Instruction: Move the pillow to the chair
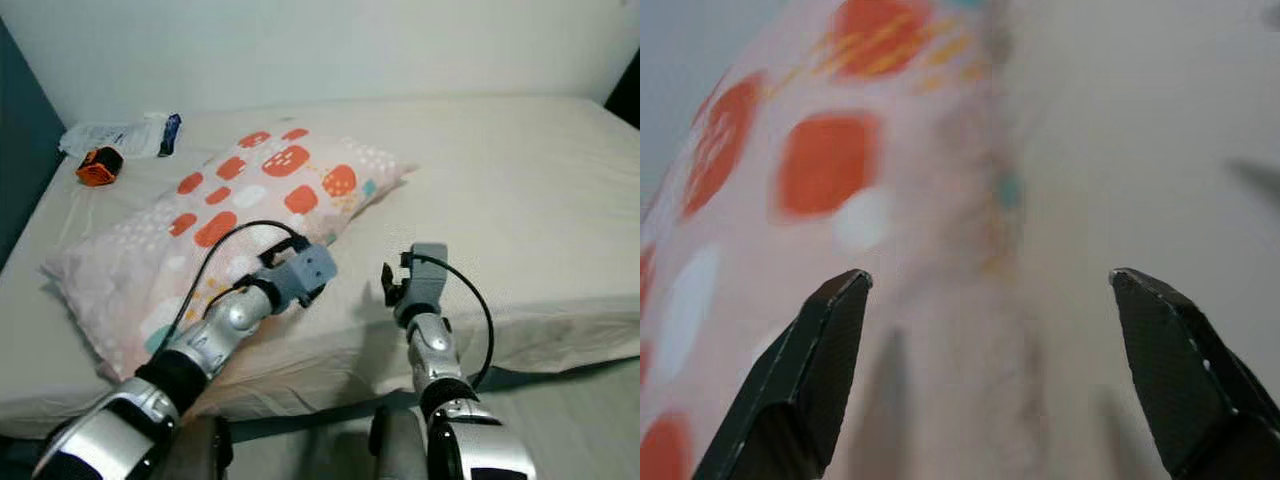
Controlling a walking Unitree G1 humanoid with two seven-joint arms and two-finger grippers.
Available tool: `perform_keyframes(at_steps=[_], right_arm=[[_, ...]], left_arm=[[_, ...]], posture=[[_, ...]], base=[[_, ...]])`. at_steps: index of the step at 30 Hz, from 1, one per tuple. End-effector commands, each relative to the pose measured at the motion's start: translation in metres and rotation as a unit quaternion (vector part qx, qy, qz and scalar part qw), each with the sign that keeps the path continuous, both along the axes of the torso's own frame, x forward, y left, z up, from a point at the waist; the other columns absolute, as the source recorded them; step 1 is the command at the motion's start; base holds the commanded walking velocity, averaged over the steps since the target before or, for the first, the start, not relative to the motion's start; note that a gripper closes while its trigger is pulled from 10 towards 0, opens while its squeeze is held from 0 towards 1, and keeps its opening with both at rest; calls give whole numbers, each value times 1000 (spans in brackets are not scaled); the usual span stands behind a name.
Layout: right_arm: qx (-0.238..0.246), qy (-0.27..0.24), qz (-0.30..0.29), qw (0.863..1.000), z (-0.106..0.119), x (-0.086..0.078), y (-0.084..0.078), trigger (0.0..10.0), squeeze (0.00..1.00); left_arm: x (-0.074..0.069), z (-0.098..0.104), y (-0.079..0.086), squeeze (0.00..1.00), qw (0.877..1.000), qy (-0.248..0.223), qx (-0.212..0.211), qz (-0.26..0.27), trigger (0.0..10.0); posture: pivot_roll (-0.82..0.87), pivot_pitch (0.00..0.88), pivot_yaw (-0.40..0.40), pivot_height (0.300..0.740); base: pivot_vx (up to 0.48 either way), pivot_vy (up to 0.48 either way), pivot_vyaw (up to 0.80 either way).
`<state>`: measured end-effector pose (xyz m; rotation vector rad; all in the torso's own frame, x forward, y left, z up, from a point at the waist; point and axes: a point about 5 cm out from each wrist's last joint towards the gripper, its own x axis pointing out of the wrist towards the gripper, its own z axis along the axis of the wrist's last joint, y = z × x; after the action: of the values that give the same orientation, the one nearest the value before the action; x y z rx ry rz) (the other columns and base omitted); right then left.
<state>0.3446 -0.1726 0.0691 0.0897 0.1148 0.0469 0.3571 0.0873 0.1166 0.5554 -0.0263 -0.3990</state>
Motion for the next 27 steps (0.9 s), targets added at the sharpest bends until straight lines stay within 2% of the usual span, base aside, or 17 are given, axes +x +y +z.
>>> perform_keyframes(at_steps=[1, 2, 3, 4, 5, 6, 8, 9, 10, 11, 12, 14, 15, 17, 18, 19, 27], right_arm=[[13, -15, 3, 1000, 9, 6, 1, 10000, 0], [13, -15, 3, 1000, 9, 6, 1, 10000, 0], [19, -21, 14, 999, 14, 9, 4, 10000, 0], [19, -21, 14, 999, 14, 9, 4, 10000, 0], [14, -26, 34, 999, 19, 13, 9, 10000, 0], [-10, -24, 60, 998, 22, 16, 17, 10000, 0], [-10, -24, 60, 998, 22, 16, 17, 10000, 0], [-37, -23, 82, 996, 25, 18, 23, 10000, 0], [-37, -23, 82, 996, 25, 18, 23, 10000, 0], [-77, -23, 104, 991, 27, 20, 30, 10000, 0], [-77, -23, 104, 991, 27, 20, 30, 10000, 0], [-160, -40, 147, 975, 35, 24, 44, 10000, 0], [-160, -40, 147, 975, 35, 24, 44, 10000, 0], [-219, -63, 188, 956, 45, 28, 59, 10000, 0], [-219, -63, 188, 956, 45, 28, 59, 10000, 0], [-239, -73, 203, 947, 50, 30, 65, 10000, 0], [-293, -111, 209, 926, 74, 40, 75, 10000, 0]], left_arm=[[5, 8, 41, 0, 993, 7, -96, 64, 10000], [5, 8, 41, 0, 993, 7, -96, 64, 10000], [3, 16, 61, 0, 987, -2, -142, 80, 10000], [3, 16, 61, 0, 987, -2, -142, 80, 10000], [-1, 24, 85, 0, 978, -18, -184, 99, 10000], [-9, 31, 110, 0, 972, -36, -201, 118, 10000], [-9, 31, 110, 0, 972, -36, -201, 118, 10000], [-19, 36, 132, 0, 968, -52, -205, 136, 10000], [-19, 36, 132, 0, 968, -52, -205, 136, 10000], [-32, 39, 155, 0, 963, -64, -205, 162, 10000], [-32, 39, 155, 0, 963, -64, -205, 162, 10000], [-60, 43, 190, 0, 954, -83, -192, 214, 10000], [-60, 43, 190, 0, 954, -83, -192, 214, 10000], [-84, 48, 206, 0, 946, -99, -190, 244, 10000], [-84, 48, 206, 0, 946, -99, -190, 244, 10000], [-91, 50, 208, 0, 943, -106, -192, 252, 10000], [-120, 53, 203, 0, 943, -99, -203, 245, 10000]], posture=[[136, 147, -51, 561], [136, 147, -51, 561], [156, 162, -63, 561], [156, 162, -63, 561], [172, 172, -72, 561], [189, 187, -84, 561], [189, 187, -84, 561], [201, 197, -95, 561], [201, 197, -95, 561], [221, 210, -114, 561], [221, 210, -114, 561], [246, 230, -137, 561], [246, 230, -137, 561], [260, 243, -156, 561], [260, 243, -156, 561], [267, 251, -165, 561], [303, 279, -182, 561]], base=[[0, 0, 0], [0, 0, 0], [0, 0, 0], [0, 0, 0], [0, 0, 0], [0, 0, 0], [0, 0, 0], [0, 0, 0], [0, 0, 0], [0, 0, 0], [0, 0, 0], [0, 0, 0], [0, 0, 0], [0, 0, 0], [0, 0, 0], [0, 0, 0], [0, 0, 0]])
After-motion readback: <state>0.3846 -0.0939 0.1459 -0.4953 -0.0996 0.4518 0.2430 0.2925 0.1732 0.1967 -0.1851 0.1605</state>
